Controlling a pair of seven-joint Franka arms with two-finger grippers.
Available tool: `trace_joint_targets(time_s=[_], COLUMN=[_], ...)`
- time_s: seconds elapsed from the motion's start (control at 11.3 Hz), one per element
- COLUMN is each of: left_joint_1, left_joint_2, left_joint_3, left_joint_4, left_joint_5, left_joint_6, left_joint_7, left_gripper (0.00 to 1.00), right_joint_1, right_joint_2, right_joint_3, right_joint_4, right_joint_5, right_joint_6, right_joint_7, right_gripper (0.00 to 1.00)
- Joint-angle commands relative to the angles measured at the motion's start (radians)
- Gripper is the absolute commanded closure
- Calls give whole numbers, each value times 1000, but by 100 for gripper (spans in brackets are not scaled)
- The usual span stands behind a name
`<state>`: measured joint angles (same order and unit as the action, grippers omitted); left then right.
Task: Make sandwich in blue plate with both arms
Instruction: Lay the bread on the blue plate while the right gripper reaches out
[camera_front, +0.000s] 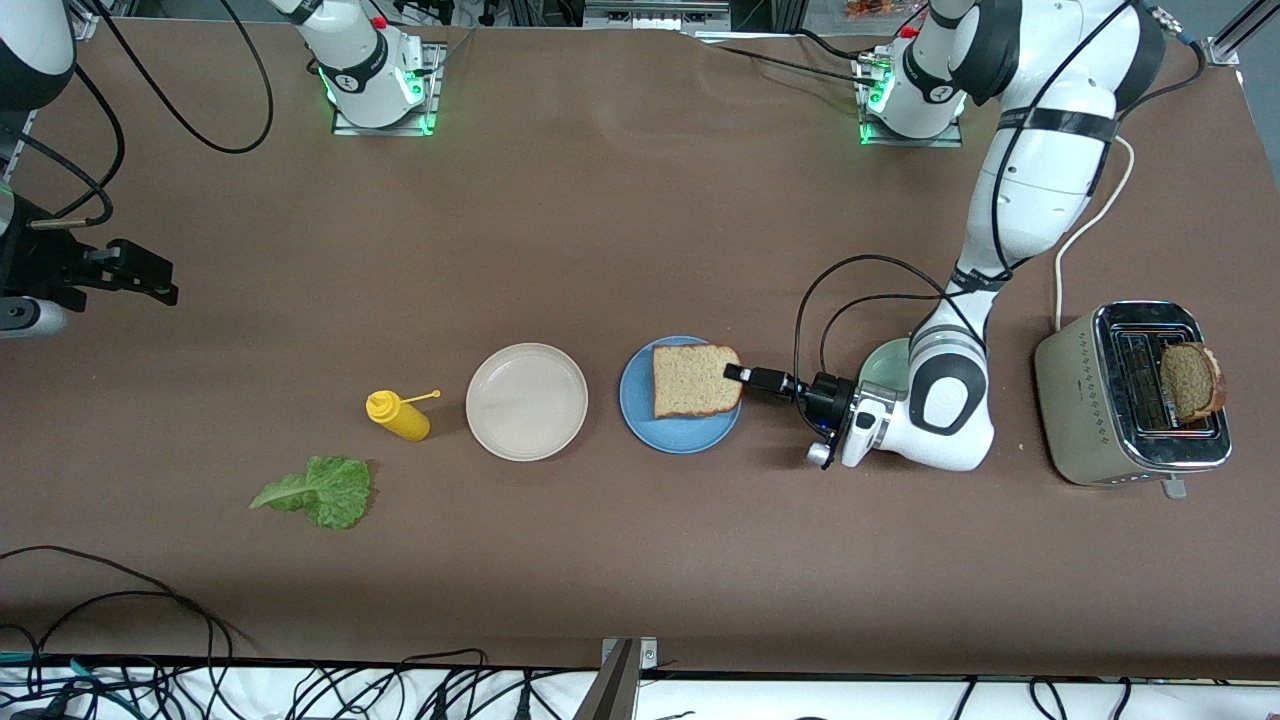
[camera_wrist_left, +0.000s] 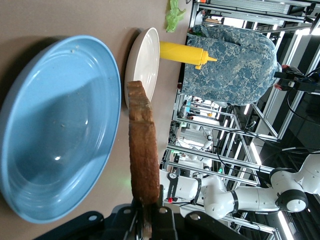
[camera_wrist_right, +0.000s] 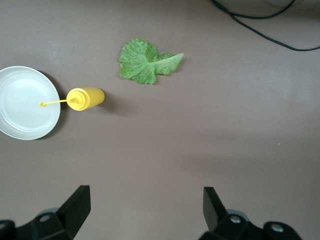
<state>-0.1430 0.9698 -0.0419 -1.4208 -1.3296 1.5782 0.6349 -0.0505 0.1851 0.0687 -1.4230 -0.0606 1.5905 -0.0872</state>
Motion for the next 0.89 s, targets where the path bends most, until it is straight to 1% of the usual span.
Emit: trace_joint_targets(time_s=[0.0,0.18,0.27,0.35,0.62,0.71,0.8], left_joint_1=[-9,-13,-15,-20,-46,-53,-52], left_joint_2=[36,55,53,52,46,43,38], left_joint_3=[1,1,1,2,2,5,10], left_joint_4=[13,13,14,14,14,16,20], left_joint_5=[-43,-45,-45,-40,-33,-28,12], left_joint_6=[23,37,37,40,89,100,100], left_joint_7=[78,124,124,127,127,126,126], left_gripper=[100,100,73,1,0,0,0], right_joint_1=[0,0,1,0,-3,0,-5], right_joint_2=[-4,1,1,1,4,22,34], right_joint_3=[5,6,6,5,3,5,3], right_joint_4=[16,16,15,13,16,16,16], right_joint_5=[-25,-25,-22,-18,-8,-7,-4], right_joint_6=[-33,-32,-33,-35,-41,-38,-35], right_joint_7=[0,4,7,1,13,17,17], right_gripper=[0,0,0,0,0,0,0])
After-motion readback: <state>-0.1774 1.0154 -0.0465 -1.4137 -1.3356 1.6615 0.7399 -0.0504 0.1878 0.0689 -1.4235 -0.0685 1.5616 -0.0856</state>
